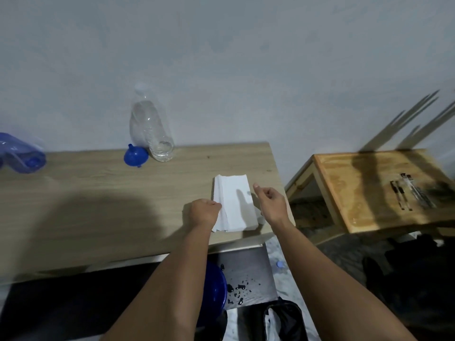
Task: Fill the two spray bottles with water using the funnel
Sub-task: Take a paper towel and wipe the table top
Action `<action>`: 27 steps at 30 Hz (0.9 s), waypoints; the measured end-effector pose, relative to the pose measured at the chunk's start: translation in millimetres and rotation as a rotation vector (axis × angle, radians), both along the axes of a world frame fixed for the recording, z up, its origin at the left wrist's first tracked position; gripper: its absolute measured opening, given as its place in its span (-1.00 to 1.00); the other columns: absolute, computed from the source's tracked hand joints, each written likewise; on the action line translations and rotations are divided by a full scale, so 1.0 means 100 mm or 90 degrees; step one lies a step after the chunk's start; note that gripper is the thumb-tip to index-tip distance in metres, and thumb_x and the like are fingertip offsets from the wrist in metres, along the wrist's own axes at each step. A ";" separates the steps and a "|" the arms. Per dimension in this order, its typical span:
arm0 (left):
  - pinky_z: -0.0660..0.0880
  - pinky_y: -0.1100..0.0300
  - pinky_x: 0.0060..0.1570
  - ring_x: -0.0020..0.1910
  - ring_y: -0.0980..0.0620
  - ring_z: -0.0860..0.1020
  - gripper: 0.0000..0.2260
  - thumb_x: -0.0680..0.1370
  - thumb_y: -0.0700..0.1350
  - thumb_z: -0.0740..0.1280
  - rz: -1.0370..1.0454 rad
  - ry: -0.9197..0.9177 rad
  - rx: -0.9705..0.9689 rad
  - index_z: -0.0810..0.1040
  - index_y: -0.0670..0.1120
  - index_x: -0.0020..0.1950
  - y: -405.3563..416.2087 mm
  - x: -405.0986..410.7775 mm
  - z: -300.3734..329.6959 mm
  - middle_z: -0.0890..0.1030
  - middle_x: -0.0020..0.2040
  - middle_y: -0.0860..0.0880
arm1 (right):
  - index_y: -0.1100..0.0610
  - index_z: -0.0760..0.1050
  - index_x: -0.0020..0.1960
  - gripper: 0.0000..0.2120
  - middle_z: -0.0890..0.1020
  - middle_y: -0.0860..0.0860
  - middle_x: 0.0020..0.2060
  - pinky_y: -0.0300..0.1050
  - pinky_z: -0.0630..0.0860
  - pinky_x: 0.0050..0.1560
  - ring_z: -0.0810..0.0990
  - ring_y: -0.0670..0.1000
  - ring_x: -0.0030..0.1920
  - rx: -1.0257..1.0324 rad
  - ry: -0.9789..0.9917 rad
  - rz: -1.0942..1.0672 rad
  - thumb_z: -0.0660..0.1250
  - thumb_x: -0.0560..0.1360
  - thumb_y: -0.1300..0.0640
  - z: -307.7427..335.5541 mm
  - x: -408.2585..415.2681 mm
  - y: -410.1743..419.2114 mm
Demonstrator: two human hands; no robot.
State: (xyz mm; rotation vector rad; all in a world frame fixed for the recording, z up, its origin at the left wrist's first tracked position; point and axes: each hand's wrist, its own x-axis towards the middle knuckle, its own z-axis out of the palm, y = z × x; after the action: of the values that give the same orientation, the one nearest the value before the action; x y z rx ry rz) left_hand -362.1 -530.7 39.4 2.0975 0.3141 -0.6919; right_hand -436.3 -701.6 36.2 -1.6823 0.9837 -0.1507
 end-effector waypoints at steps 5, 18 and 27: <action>0.47 0.31 -0.61 -0.40 0.08 0.61 -0.92 0.41 -0.16 0.53 0.126 0.021 -0.081 0.70 -0.02 -0.12 0.04 0.01 -0.03 0.72 -0.16 0.01 | 0.08 0.63 -0.02 -0.69 0.69 -0.07 -0.10 0.02 0.58 0.10 0.63 -0.02 -0.04 0.025 -0.007 0.012 0.40 0.61 -0.17 -0.02 -0.01 0.03; 0.56 0.15 -0.41 -0.27 -0.05 0.65 -0.74 0.59 -0.33 0.18 0.134 0.147 -0.322 0.61 -0.07 0.08 -0.04 0.17 0.35 0.69 -0.09 -0.10 | 0.08 0.63 0.02 -0.64 0.71 -0.05 -0.02 0.11 0.62 0.21 0.68 0.03 0.06 0.040 -0.016 0.033 0.40 0.59 -0.23 0.09 0.05 0.00; 0.53 0.12 -0.33 -0.28 -0.06 0.58 -0.67 0.53 -0.41 0.15 0.101 0.107 -0.365 0.51 -0.08 0.15 -0.05 0.41 0.73 0.66 -0.04 -0.12 | 0.06 0.67 0.01 -0.74 0.71 -0.05 -0.03 -0.06 0.61 0.03 0.66 0.02 0.02 0.009 -0.036 0.078 0.52 0.52 -0.12 0.32 0.21 0.06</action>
State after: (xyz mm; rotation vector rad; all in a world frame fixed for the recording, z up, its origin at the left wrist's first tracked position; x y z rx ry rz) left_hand -320.8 -536.0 112.0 1.4607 0.3249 -0.7593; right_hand -415.6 -695.8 68.2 -1.7118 0.8352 -0.1097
